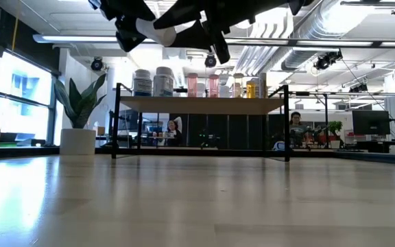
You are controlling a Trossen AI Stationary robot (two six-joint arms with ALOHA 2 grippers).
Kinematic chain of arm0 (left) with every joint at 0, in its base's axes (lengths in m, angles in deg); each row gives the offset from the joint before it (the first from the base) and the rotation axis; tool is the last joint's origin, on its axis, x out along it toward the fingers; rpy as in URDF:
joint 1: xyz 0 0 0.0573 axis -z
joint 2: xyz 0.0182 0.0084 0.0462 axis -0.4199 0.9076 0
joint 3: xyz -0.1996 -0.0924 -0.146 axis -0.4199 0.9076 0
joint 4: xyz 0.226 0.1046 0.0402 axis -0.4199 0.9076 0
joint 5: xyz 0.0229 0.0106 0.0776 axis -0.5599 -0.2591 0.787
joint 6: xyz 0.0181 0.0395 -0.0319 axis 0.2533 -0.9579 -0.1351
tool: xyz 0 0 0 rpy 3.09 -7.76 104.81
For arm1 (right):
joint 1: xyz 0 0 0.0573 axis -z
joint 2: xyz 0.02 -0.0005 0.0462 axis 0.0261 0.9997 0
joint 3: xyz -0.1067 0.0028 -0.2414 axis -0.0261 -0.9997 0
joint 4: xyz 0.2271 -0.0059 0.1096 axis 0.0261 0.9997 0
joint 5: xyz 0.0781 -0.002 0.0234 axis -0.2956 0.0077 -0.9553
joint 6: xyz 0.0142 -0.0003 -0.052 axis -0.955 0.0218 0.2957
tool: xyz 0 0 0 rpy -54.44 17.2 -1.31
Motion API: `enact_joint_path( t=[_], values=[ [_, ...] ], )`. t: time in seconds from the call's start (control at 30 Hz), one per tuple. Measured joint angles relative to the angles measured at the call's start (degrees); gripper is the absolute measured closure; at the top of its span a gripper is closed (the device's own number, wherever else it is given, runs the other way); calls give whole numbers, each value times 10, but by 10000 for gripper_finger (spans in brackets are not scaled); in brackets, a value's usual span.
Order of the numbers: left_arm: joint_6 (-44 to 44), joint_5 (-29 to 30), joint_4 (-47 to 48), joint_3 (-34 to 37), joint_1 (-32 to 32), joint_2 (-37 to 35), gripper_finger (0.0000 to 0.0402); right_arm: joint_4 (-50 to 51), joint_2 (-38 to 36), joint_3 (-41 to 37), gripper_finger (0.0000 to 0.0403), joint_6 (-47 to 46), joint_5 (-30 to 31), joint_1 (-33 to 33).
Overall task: Pick and place medicine bottles onto shelf by color
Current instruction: Put the white pill bottle on the shelf
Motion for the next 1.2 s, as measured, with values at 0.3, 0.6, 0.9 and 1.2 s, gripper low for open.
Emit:
enact_joint_path(
  t=[0.3, 0.6, 0.9, 1.2],
  values=[
    [-3, 14, 0, 0, 0, 0, 251, 2, 0, 0, 262, 20, 3, 8],
    [-16, 28, 7, 0, -35, 0, 251, 1, 0, 0, 192, 5, -36, 54],
    [-64, 30, 68, -37, -99, -2, 254, 72, -48, 0, 175, 63, -51, 107],
    [-154, 137, 152, -139, -167, -2, 253, 126, -104, 0, 174, 105, -48, 166]
  ],
)
